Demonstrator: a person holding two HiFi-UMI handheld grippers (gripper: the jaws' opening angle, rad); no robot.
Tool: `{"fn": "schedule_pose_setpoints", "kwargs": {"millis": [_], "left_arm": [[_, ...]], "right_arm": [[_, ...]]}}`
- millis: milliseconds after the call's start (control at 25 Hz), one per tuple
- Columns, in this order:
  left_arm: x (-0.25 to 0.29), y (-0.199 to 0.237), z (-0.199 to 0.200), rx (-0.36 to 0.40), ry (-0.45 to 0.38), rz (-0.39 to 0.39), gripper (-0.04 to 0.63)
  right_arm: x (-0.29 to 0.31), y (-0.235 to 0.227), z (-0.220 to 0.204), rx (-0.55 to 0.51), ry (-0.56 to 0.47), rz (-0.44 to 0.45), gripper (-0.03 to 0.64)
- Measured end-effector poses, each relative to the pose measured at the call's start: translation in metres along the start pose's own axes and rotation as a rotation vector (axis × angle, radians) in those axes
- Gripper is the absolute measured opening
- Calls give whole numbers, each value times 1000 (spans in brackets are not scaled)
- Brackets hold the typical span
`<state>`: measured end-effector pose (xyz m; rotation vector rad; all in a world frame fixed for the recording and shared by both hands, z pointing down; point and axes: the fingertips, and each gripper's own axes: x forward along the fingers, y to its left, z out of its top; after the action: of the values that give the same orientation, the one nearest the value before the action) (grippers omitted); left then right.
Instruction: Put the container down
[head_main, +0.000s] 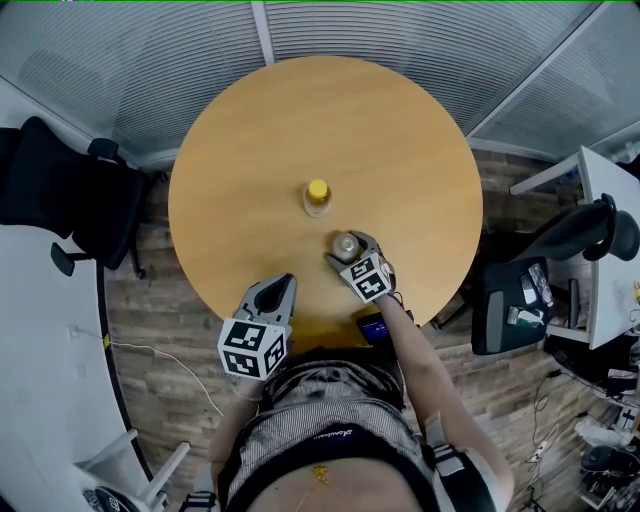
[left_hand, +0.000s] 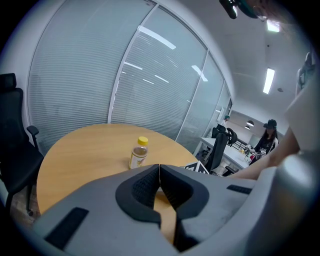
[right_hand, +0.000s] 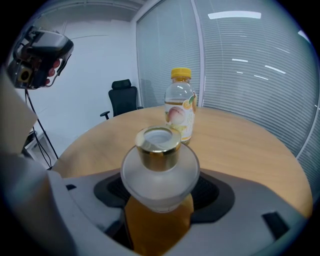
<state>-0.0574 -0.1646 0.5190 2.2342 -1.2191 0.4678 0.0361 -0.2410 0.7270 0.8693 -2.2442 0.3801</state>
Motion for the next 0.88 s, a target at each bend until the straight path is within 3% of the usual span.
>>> {"fn": "schedule_pose_setpoints", "kwargs": {"millis": [880], "left_arm": [[-1, -1, -3, -2, -3, 5, 20]], "right_arm": [[0, -1, -1, 41, -22, -5, 350]]}}
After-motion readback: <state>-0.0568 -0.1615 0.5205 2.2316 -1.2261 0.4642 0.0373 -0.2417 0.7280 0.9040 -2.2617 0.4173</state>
